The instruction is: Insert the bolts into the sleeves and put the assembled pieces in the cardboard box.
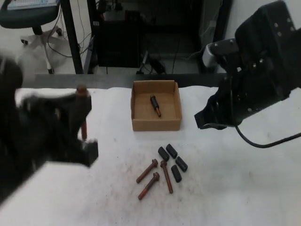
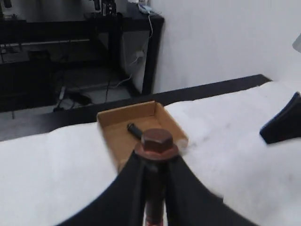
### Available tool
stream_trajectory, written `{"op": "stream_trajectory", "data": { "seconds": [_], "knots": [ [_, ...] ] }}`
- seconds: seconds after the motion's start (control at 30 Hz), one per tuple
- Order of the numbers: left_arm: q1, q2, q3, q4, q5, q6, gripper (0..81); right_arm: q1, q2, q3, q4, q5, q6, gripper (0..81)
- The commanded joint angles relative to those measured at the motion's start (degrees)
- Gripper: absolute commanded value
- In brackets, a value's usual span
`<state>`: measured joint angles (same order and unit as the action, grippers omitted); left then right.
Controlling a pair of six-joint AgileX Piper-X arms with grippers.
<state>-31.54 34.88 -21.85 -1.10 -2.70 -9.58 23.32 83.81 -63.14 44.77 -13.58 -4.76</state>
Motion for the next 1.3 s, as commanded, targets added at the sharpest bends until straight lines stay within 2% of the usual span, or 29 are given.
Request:
{"op": "stream_trajectory", "data": {
  "seconds": [0.0, 0.07, 0.17, 0.3, 0.53, 0.77, 1.0, 1.27],
  "knots": [
    [0.2, -0.6, 7.8, -16.8, 0.0, -9.2, 0.1, 0.1, 1.5, -1.2, 3.0, 0.0, -2.6, 0.0],
    [0.5, -0.1, 10.9, -20.0, 0.2, -12.4, 0.1, 0.1, 3.0, -1.3, 4.5, 0.8, -3.0, 3.9],
    [1.3, 0.7, 11.9, -18.8, 2.3, -12.4, 0.1, 0.1, 5.2, -1.3, 4.8, 1.7, -3.0, 15.2],
    [3.0, 2.4, 11.7, -18.9, 4.3, -7.5, 0.1, 0.2, 7.5, -1.3, 3.4, 1.7, -2.2, 29.5],
    [5.2, 4.5, 11.6, -18.9, 9.2, -6.0, 0.1, 2.6, 12.5, -2.0, -1.6, 2.6, -1.2, 30.0],
    [5.3, 4.5, 11.1, -18.9, 9.5, -5.8, 0.1, 5.7, 21.1, -9.8, -1.9, 4.9, -4.6, 30.0],
    [5.3, 4.5, 11.0, -18.9, 10.5, -5.6, 0.1, 4.5, 27.7, -18.2, 0.6, 10.3, -10.7, 30.0],
    [5.3, 4.5, 11.0, -18.8, 10.5, -0.4, 0.1, 3.2, 28.8, -19.1, 5.6, 12.8, -16.4, 30.0]
  ]
}}
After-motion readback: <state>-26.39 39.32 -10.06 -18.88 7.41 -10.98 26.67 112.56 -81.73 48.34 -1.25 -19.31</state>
